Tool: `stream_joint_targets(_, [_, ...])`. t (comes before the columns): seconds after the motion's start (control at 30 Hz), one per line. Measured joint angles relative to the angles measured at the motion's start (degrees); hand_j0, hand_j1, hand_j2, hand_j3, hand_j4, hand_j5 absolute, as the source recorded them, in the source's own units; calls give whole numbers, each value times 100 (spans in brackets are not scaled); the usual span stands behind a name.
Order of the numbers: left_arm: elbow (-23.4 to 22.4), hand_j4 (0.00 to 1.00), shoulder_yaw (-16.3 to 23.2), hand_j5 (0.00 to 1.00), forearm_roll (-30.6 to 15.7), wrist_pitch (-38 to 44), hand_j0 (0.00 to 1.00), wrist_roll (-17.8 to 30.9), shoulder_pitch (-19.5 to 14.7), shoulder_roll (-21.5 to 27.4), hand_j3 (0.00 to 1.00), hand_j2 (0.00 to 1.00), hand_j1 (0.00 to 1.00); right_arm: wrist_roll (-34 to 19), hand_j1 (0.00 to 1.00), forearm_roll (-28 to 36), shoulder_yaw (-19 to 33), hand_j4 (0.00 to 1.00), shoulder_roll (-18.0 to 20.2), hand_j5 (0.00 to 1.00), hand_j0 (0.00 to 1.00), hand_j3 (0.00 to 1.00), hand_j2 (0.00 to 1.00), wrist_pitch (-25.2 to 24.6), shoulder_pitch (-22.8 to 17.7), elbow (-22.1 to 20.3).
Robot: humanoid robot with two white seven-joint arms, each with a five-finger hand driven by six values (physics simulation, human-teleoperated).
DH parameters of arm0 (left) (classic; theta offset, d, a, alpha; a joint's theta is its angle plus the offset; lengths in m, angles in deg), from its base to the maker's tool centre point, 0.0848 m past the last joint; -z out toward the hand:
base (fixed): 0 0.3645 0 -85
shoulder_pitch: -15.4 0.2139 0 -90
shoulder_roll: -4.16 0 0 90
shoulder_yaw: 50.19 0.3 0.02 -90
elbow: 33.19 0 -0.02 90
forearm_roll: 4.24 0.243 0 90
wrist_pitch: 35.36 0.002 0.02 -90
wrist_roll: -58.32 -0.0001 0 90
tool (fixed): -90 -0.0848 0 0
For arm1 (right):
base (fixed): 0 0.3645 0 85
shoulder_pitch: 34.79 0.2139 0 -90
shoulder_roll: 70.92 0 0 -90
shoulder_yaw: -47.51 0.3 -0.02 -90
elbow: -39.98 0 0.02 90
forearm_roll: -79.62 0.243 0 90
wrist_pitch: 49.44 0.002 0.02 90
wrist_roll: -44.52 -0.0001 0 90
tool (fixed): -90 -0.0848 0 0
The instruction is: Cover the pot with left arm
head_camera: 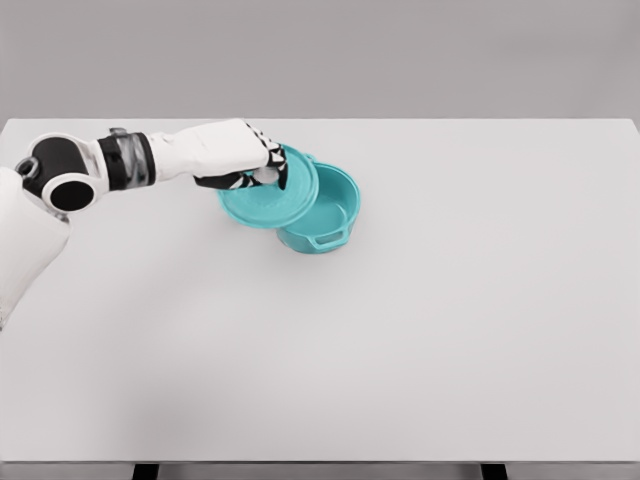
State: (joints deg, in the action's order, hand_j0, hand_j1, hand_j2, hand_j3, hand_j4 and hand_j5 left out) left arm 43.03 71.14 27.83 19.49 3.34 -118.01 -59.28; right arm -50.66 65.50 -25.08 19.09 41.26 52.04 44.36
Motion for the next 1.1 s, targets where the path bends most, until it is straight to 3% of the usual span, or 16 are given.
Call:
stream_joint_targets(0.57, [-786,52,1,52,442,-2,52,1,-132,-938,52,52,52,0,100,-2,0,100,0,100,100,100,100,0,0,-1])
stream_joint_targets(1.1, [-1076,53,3,53,529,-1,53,1,-158,-1099,53,53,53,0,100,-2,0,100,0,100,100,100,100,0,0,0])
